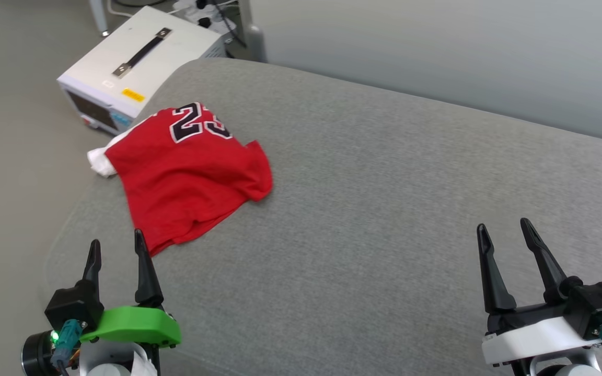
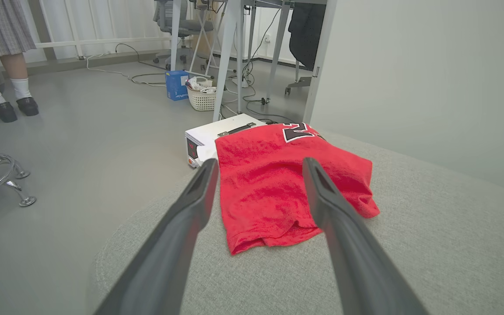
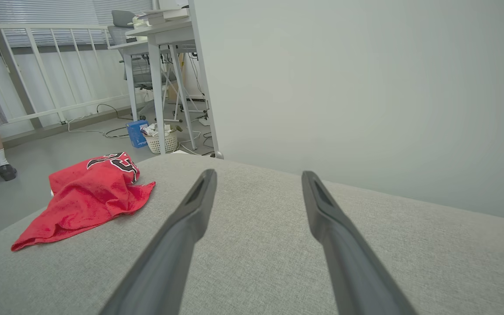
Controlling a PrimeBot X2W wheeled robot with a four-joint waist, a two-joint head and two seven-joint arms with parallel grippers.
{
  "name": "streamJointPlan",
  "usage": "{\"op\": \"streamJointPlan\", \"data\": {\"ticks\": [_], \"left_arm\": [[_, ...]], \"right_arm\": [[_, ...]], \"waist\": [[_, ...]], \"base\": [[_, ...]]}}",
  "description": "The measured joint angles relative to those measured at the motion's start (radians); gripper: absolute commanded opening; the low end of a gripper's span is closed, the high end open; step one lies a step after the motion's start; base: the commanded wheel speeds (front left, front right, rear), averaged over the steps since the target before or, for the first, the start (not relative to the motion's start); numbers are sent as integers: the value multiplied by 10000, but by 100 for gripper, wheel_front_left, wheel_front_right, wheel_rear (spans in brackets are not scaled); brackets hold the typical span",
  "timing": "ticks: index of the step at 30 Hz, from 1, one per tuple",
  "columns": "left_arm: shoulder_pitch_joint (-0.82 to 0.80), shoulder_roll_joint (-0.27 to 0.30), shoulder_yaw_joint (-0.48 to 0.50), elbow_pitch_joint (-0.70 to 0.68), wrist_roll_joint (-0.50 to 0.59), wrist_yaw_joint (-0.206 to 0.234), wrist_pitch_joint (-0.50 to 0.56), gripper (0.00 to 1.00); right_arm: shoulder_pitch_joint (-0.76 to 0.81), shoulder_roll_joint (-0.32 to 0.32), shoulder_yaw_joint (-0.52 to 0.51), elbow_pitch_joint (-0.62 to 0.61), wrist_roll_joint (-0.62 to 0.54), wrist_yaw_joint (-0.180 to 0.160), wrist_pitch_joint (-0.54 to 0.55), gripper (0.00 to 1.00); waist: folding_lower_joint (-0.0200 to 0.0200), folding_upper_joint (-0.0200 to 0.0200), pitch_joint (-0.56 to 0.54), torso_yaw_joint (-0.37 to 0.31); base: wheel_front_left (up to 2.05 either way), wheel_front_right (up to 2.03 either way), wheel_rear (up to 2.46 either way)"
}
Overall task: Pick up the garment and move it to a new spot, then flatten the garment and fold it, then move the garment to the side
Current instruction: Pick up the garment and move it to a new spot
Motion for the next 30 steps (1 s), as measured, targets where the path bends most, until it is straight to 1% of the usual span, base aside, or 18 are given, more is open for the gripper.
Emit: {"op": "streamJointPlan", "data": {"ticks": [8, 11, 13, 16, 20, 23, 26, 27, 30], "left_arm": [[-28, -2, 207, 127, -299, 23, -180, 100], [-30, 0, 263, 151, -380, 19, -213, 100], [-37, 0, 328, 169, -332, -58, -272, 100], [-290, -2, 479, 180, -71, -305, -272, 100], [-1234, 107, 823, 196, 286, -840, -272, 100], [-2271, 437, 1035, 328, 384, -1218, -272, 100], [-3486, 932, 1154, 842, 290, -1576, -274, 100], [-3809, 1051, 1158, 1024, 203, -1655, -276, 100], [-4905, 1659, 953, 1733, 40, -1848, -265, 100]], "right_arm": [[-2, 0, 151, -123, -121, 0, -167, 100], [-3, 4, 196, -136, -138, 0, -244, 100], [-3, 4, 226, -155, -138, 0, -255, 100], [-11, 6, 253, -182, -151, 0, -257, 100], [-102, -79, 284, -245, -224, 0, -257, 100], [-297, -238, 303, -326, -242, 0, -257, 100], [-534, -403, 316, -458, -290, 0, -270, 100], [-593, -449, 316, -489, -309, 0, -272, 100], [-761, -577, 232, -594, -316, 0, -284, 100]], "waist": [[0, 0, 186, 995], [0, 0, 258, 1285], [0, 0, 306, 1433], [0, 0, 418, 1511], [0, 0, 580, 1419], [0, 0, 777, 1300], [0, 0, 1047, 1136], [0, 0, 1124, 1088], [1, 0, 1418, 915]], "base": [[0, 0, 0], [0, 0, 0], [0, 0, 0], [0, 0, 0], [0, 0, 0], [0, 0, 0], [0, 0, 0], [0, 0, 0], [0, 0, 0]]}}
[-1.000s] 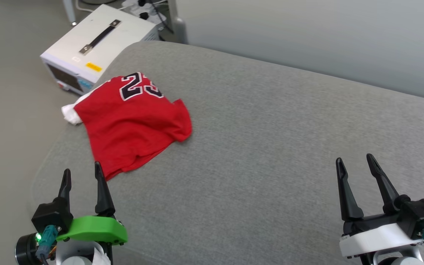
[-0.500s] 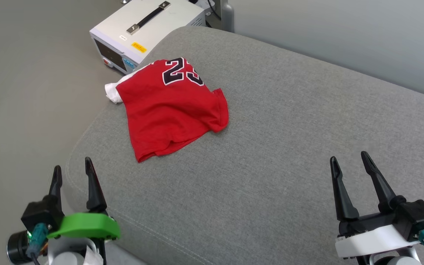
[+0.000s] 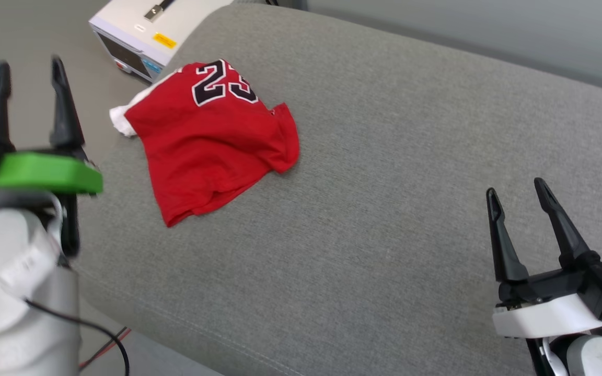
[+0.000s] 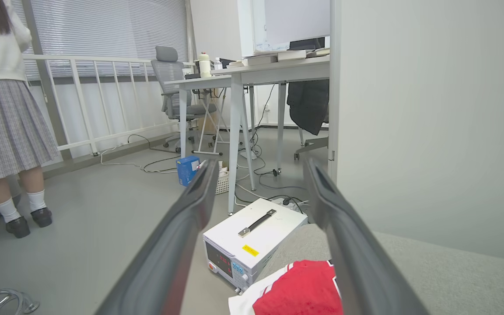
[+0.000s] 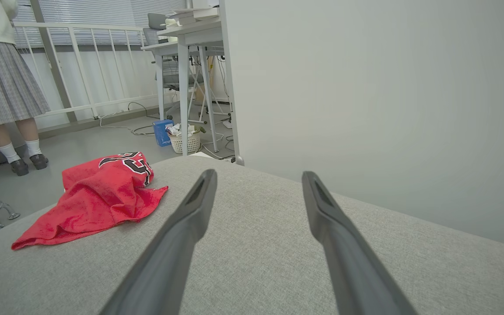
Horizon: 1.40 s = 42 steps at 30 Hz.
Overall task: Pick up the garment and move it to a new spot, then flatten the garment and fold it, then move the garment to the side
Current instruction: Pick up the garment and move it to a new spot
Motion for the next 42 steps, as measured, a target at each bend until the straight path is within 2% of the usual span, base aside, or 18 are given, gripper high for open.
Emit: {"op": "streamJointPlan", "data": {"ticks": [5, 15, 21, 23, 29, 39, 40, 41, 42], "left_arm": [[-1749, 1170, -736, 1072, -899, -138, 1862, 100], [-3718, 3260, -4119, 1862, -4161, -140, 7258, 100], [-4020, 3762, -5484, 2422, -5365, -140, 9340, 100], [-4079, 3902, -5910, 2663, -5497, -140, 9779, 100], [-4150, 3912, -6343, 3758, -6245, -142, 10312, 100], [-4312, 3793, -7156, 4836, -6815, -142, 10345, 100], [-4359, 3797, -7219, 4865, -6905, -142, 10326, 47], [-4370, 3800, -7262, 4888, -7031, -142, 10253, 0], [-4372, 3829, -7369, 4878, -7170, -142, 10151, 0]], "right_arm": [[-295, -184, -15, -159, 0, 0, -2, 100], [-695, -410, -100, -318, 0, 0, -4, 100], [-982, -560, -56, -362, 6, 0, -4, 100], [-1085, -617, -52, -372, 4, 0, -2, 100], [-1336, -756, -79, -410, 6, 0, -2, 100], [-1424, -792, -173, -426, 6, 0, -2, 100], [-1425, -794, -176, -420, 6, 0, -4, 100], [-1425, -794, -174, -408, 6, 0, -4, 100], [-1428, -790, -169, -391, 6, 0, -2, 100]], "waist": [[0, 0, 520, -323], [0, 0, 1471, -912], [-1, 0, 1971, -1229], [-1, 1, 2166, -1341], [0, 0, 2726, -1664], [-1, 1, 3398, -2025], [-1, 2, 3415, -2027], [-1, 1, 3412, -2021], [-1, 1, 3389, -2014]], "base": [[0, 0, 0], [0, 0, 0], [0, 0, 0], [0, 0, 0], [0, 0, 0], [0, 0, 0], [0, 0, 0], [0, 0, 0], [0, 0, 0]]}}
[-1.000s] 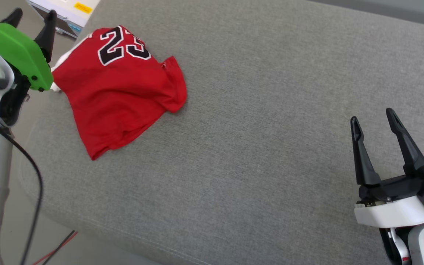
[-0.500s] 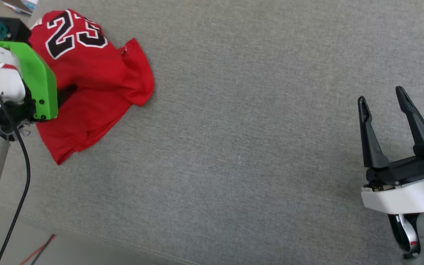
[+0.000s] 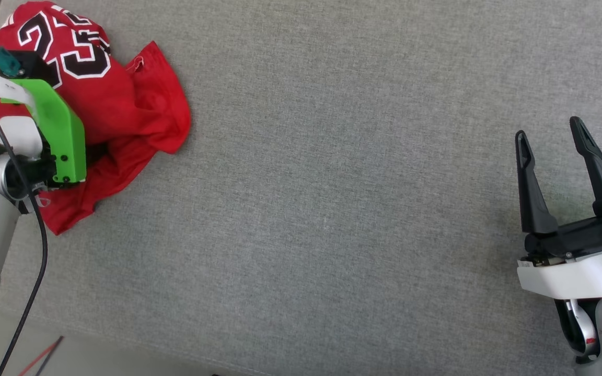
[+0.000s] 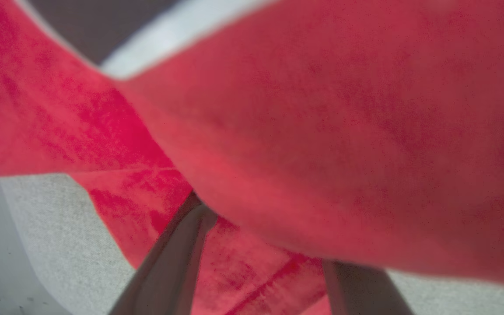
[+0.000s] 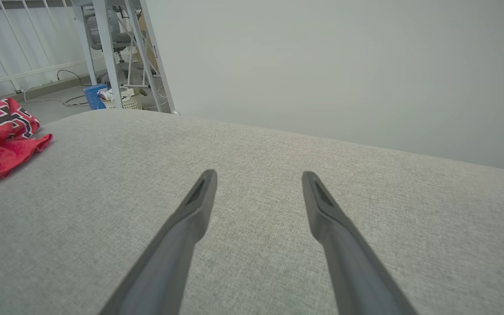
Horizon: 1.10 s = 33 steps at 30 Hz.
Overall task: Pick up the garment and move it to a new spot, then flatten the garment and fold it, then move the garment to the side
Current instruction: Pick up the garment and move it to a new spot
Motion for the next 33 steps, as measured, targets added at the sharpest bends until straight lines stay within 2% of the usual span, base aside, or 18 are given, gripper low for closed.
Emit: {"op": "streamJointPlan", "data": {"ticks": [1, 6, 13, 17, 24, 33], "left_arm": [[-21, 71, -332, -228, -48, 0, -596, 0], [-20, 454, -725, -1187, -236, 0, -1812, 0], [-687, 1488, -1162, -3074, -268, 0, -2591, 0], [-1228, 1599, -1419, -3931, -140, 0, -2798, 0], [-2511, 1034, -1808, -4688, 134, 0, -2907, 0], [-3883, -395, -2823, -5127, 623, 0, -3480, 0]], "right_arm": [[-9, 61, 15, 27, 2, 0, 0, 100], [22, 355, -119, 127, 50, 0, 0, 100], [268, 775, -276, 236, 113, 0, -2, 100], [325, 938, -412, 247, 144, 0, -2, 100], [339, 1156, -602, 234, 184, 0, 0, 100], [342, 1310, -920, 190, 282, 0, -2, 100]], "waist": [[0, -1, -163, 24], [1, -2, -690, 71], [1, -2, -1578, 108], [0, -2, -2034, 36], [0, -2, -2468, -560], [0, -1, -2464, -1878]], "base": [[0, 0, 0], [0, 0, 0], [0, 0, 0], [0, 0, 0], [0, 0, 0], [0, 0, 0]]}}
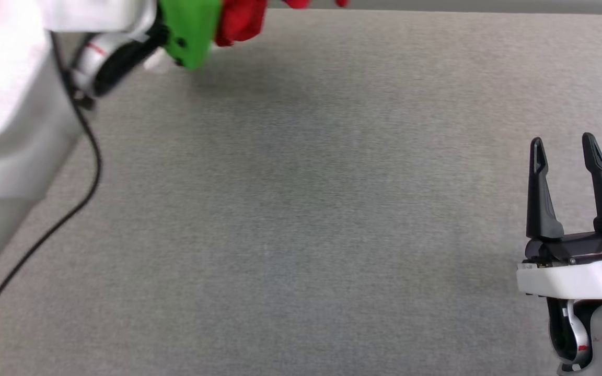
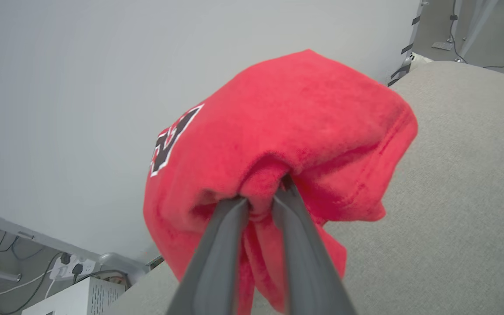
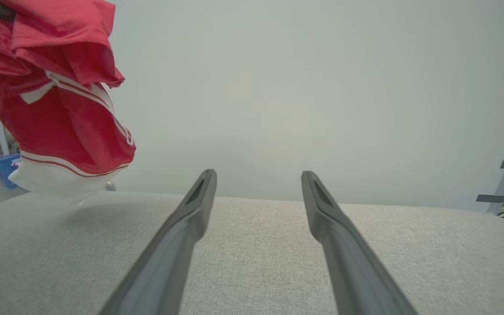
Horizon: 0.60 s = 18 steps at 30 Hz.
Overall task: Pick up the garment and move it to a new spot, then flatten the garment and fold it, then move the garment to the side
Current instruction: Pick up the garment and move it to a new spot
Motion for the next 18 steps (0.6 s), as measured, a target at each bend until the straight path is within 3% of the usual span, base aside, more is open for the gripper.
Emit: {"op": "streamJointPlan", "data": {"ticks": [10, 14, 18], "left_arm": [[1337, -1611, -2790, 290, -109, 0, -1214, 0], [2470, -2188, -3741, 570, -146, 0, -1592, 0], [3658, -2571, -4082, 742, -111, 0, -1601, 0]], "right_arm": [[116, 27, -255, -21, 257, 0, 0, 100], [185, 25, -430, -107, 265, 0, 0, 100], [193, 29, -474, -146, 263, 0, 0, 100]], "waist": [[0, 0, 52, -1086], [0, 0, 54, -1102], [0, 0, 149, -1009]], "base": [[0, 0, 0], [0, 0, 0], [0, 0, 0]]}}
